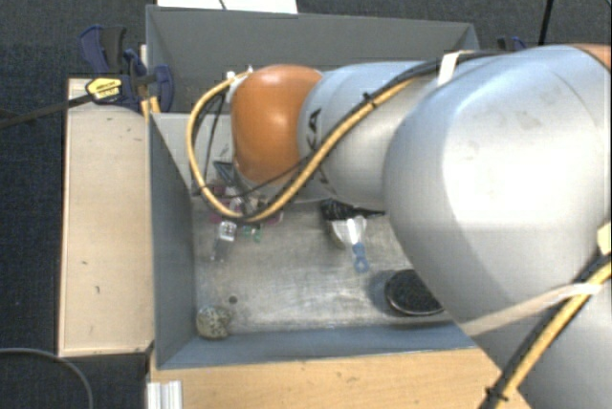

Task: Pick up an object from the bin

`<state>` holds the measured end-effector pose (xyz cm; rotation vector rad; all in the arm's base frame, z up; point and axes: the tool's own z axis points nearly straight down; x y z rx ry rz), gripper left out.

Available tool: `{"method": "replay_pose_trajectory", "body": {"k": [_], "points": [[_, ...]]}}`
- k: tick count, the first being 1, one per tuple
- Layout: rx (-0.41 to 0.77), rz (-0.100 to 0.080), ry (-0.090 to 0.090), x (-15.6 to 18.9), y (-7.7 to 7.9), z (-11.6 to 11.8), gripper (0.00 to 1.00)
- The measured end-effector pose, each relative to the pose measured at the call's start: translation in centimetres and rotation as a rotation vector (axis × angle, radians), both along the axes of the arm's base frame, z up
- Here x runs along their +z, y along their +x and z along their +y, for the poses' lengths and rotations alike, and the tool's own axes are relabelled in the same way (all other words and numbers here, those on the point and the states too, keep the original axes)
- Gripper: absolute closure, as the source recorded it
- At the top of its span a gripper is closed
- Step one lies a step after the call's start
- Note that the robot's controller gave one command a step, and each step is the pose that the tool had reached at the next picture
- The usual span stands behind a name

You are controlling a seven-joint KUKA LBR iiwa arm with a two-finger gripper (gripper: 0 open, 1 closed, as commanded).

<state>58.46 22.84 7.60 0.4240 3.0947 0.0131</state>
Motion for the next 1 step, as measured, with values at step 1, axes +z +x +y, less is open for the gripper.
{"method": "replay_pose_trajectory", "body": {"k": [1], "points": [[-0.110,0.019,-0.004,2.45,0.64,1.39,0.00]]}}
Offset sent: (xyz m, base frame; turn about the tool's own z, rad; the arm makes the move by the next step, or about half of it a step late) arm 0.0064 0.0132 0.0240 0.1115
